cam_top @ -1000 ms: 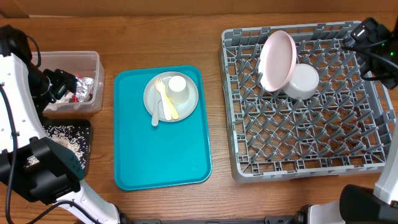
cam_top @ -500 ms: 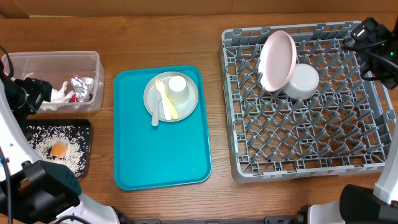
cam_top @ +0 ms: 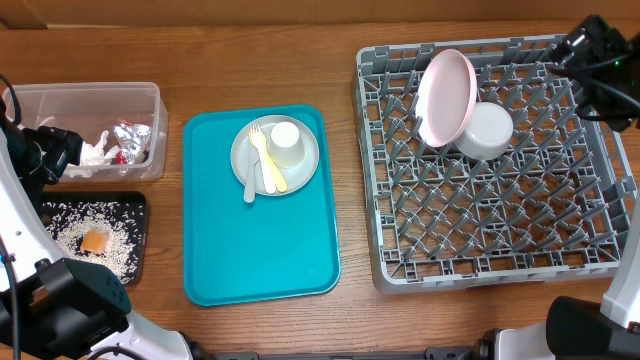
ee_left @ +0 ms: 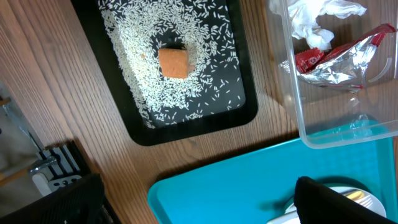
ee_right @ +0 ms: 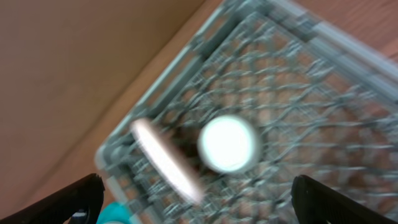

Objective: Sort waste into correct bins and load items into the dishwasher rack
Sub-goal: 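Withdraw the left gripper from the bin toward the black tray, then move the right gripper down to the white cup on the grey plate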

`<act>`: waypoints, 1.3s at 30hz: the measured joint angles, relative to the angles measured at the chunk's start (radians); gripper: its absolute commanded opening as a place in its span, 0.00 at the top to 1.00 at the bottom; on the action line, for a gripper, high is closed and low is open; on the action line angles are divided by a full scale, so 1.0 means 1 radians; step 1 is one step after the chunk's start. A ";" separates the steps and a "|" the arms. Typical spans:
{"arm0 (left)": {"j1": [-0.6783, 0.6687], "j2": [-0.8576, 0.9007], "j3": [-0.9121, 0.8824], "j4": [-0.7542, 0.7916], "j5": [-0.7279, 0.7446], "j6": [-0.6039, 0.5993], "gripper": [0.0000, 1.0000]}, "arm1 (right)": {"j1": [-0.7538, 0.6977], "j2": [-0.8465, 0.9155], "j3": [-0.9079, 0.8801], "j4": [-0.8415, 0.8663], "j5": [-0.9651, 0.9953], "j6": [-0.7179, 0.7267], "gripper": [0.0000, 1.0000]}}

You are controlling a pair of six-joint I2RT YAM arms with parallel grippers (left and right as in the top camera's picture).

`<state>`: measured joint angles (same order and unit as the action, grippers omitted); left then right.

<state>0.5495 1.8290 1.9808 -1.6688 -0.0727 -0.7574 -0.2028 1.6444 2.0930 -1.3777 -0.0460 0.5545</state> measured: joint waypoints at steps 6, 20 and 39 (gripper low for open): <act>0.000 0.000 0.000 0.000 0.000 0.000 0.00 | 0.039 0.004 0.000 0.026 -0.235 -0.009 0.00; 0.000 0.000 0.000 0.000 -0.003 0.000 0.00 | 0.575 0.155 0.000 0.166 -0.034 -0.238 0.00; 0.000 0.000 0.000 0.000 -0.004 0.000 0.00 | 0.872 0.464 -0.003 0.281 0.049 -0.432 0.00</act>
<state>0.5495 1.8290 1.9808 -1.6688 -0.0765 -0.7578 0.6693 2.1086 2.0903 -1.0966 0.0029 0.1223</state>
